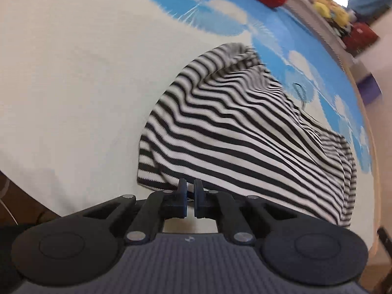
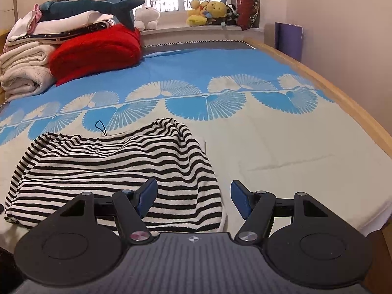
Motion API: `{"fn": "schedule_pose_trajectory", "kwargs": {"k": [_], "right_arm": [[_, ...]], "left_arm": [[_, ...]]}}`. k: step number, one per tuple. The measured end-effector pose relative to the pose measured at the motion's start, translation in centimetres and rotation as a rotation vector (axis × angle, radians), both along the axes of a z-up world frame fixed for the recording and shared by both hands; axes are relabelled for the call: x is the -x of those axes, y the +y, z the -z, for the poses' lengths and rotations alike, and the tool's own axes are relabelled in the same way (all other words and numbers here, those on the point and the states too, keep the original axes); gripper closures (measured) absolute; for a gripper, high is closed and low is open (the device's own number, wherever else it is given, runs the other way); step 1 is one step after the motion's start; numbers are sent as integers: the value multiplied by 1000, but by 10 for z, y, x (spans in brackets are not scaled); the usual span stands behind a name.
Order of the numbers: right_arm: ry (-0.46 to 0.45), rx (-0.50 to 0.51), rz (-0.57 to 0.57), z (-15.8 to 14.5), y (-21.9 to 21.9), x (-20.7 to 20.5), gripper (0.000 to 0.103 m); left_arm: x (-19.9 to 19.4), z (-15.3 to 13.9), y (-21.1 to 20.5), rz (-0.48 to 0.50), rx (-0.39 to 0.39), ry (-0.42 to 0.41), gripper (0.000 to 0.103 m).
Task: Fold small clothes
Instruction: 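Grasp the striped bundle edge with the left tool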
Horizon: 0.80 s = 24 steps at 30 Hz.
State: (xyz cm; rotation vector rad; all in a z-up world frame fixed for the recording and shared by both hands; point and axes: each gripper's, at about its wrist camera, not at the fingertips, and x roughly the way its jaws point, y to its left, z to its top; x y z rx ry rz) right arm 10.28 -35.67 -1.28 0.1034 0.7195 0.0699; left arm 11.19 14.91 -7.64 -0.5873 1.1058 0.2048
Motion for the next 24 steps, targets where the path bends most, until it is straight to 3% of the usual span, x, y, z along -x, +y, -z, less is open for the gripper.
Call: {"fn": "schedule_pose_trajectory", "kwargs": {"k": [1,3,5,14,24], "right_arm": [[0,-1,-2,0,1,0,35],[-1,-2,-8,-1,1,0,35],[-2,-2,-12,-1,1,1,35],[27,5,-10,6,-1,-3,35],[39,53,-38,12,8,-3,35]], "left_arm": [[0,6,4,-40,26,13,95],[2,15,14,-137,77,30,82],[5,19,20,-204,112,42,62],[1,30,19,-254,63,94,57],[-9,31,16,-257,43,83,55]]}}
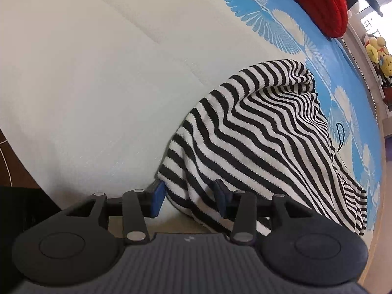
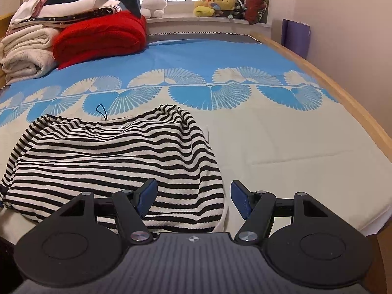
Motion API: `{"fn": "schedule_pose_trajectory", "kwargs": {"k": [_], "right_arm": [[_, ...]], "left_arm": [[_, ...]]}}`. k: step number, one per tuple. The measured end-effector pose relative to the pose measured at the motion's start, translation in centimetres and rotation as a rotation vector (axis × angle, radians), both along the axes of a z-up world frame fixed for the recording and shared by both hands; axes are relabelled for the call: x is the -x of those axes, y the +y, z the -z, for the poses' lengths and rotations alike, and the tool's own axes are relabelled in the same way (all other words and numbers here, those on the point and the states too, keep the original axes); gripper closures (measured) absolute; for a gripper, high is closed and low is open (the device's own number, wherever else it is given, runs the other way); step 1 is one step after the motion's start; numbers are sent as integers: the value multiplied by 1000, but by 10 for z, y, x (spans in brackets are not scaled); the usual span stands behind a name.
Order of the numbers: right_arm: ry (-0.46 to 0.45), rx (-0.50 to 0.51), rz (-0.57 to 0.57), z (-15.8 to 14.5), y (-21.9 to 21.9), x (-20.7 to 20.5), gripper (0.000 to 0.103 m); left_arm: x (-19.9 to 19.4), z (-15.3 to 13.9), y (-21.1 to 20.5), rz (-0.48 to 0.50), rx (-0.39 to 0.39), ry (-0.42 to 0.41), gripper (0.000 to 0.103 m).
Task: Fold small clothes
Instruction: 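Grasp the striped bundle edge with the left tool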
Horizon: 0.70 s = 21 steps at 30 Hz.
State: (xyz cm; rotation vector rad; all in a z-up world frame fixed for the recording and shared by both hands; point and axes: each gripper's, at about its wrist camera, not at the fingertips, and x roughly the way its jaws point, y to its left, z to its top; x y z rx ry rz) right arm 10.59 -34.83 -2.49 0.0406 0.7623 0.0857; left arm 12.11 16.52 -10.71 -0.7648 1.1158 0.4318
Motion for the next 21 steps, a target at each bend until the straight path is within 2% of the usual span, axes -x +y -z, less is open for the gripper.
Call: {"fn": "schedule_pose_trajectory", "kwargs": {"k": [3,5,8,16,21], "right_arm": [[2,2,6,1,-1,0,35],[4,5,7,1,-1,0,35],[6,6,9,1,0,-1,35],[-27,29,18,-2,1,-1,36],[-102,48,26,-27,-12,-10,37]], "left_arm": [[-4,0,-3,13,-16,1,64],[-8,2,-5,25,-23,8,79],[-9,3,-5,31,-24,3,85],[-9,-2,-10,41,-57,-11,90],[-8,-5,-12,52,-73,-13,90]]}}
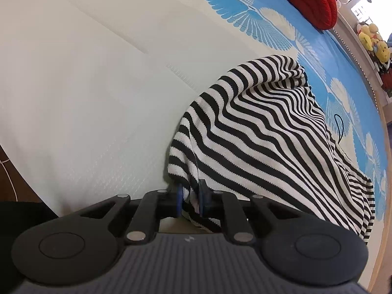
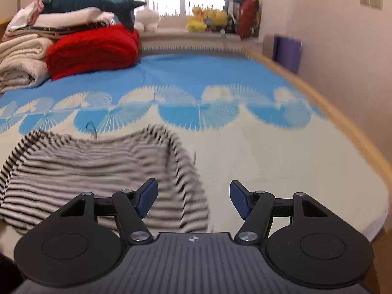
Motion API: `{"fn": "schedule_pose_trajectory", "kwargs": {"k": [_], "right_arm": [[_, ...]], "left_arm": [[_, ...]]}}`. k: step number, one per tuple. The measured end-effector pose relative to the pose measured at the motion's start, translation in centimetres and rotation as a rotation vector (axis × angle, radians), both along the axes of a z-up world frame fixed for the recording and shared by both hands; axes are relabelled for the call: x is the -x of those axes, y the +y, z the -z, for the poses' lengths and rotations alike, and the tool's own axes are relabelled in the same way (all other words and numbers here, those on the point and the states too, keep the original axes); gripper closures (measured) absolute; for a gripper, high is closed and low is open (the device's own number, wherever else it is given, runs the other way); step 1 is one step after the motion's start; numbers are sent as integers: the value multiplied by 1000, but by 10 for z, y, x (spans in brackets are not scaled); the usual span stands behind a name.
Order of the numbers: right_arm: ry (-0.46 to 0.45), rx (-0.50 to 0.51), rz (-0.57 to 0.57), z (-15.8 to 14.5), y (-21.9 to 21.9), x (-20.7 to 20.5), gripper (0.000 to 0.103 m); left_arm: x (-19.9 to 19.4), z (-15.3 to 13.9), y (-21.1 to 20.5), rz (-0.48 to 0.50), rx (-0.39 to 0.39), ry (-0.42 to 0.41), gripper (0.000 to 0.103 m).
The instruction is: Fold small clothes
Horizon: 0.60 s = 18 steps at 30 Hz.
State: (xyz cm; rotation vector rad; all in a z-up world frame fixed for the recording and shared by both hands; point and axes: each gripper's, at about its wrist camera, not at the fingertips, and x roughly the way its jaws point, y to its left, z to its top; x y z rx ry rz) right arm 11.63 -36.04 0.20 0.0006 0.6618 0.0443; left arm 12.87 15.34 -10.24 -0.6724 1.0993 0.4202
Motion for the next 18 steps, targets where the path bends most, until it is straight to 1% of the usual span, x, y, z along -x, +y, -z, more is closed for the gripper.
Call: {"fn": "schedule_pose_trajectory", "kwargs": {"k": [4,5,7,8,10,11,13,15,18], "right_arm": [[-95,94,-27,-26,-19,-17,35],[-112,117,-23,-28,-24,-20,35],[-125,142,-5,-23,-36,-26,36],[-122,148,17,-17,-41,-27,37],[-97,149,74,-9,-48,-32,43],[-129,147,86,-10,-49,-31,43],[-164,158,81,-10,-47,-30,43],[-151,158,70,-7,-47,-32,43],[-124,122,95,-5,-54,-38,42]], "left_arm": [[1,-5,-3,17,-23,-14,91],[1,-6,-5,19,-30,-18,91],[2,-8,-7,30,-48,-25,92],[2,-9,-8,34,-54,-28,92],[4,-13,-11,43,-73,-41,92],[6,-15,-13,53,-87,-50,92],[6,-21,-19,82,-128,-70,92],[5,-30,-29,127,-185,-98,92],[5,-50,-45,192,-245,-168,93]]}}
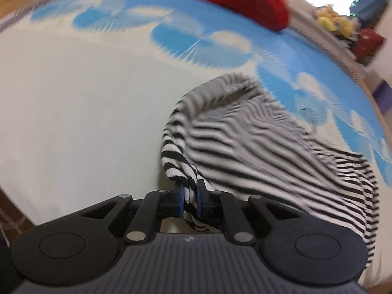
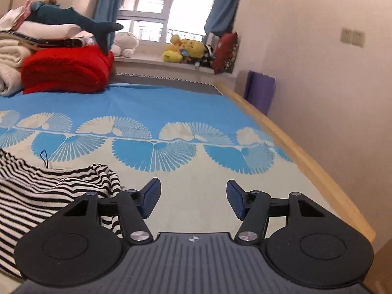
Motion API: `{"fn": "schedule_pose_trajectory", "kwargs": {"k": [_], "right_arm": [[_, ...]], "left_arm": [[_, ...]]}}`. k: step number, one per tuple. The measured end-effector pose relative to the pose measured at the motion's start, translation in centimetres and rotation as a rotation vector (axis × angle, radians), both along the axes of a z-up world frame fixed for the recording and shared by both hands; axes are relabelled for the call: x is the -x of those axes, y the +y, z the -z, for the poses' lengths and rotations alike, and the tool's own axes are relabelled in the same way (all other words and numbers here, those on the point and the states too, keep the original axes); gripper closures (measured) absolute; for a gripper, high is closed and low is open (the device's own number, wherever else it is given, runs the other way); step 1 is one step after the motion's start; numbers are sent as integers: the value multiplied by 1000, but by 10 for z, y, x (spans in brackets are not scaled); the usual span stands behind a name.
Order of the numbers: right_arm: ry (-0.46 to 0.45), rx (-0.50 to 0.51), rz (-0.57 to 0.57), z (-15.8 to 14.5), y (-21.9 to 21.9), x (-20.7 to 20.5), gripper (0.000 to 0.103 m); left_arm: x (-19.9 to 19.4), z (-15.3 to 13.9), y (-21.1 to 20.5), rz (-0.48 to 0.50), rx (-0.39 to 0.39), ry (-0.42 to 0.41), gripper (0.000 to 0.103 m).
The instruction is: Fold small clothes
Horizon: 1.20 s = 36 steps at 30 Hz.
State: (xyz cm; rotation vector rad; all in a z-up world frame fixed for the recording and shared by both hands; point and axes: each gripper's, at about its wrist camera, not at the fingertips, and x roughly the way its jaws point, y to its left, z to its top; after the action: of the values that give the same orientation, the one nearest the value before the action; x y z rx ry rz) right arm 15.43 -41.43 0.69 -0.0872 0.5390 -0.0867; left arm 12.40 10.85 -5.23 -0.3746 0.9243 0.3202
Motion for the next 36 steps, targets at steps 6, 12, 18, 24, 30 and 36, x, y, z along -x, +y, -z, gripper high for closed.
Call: {"fn": "schedule_pose_trajectory", "kwargs": {"k": [6,12,18,24,30,36], "right_arm": [[11,-49,59,2,-15,-8,42],[1,-130,110,1,-37,-8,42],[3,-165,146,5,-61,-6,41],[49,-262,136,13,-83,-8,41],[176,-426,-25,27,-78,-25,45],[349,-534,-180,47,-48,-55,48]], "left_arm": [[-12,-63,-70,186,-154,-158,94],[-26,-92,-211,481,-166,-292,99],[-5,-40,-367,862,-169,-287,99],[-9,9,-400,1000,-72,-113,94],[-14,-23,-307,789,-49,-235,78],[-29,32,-266,753,11,25,80]]}}
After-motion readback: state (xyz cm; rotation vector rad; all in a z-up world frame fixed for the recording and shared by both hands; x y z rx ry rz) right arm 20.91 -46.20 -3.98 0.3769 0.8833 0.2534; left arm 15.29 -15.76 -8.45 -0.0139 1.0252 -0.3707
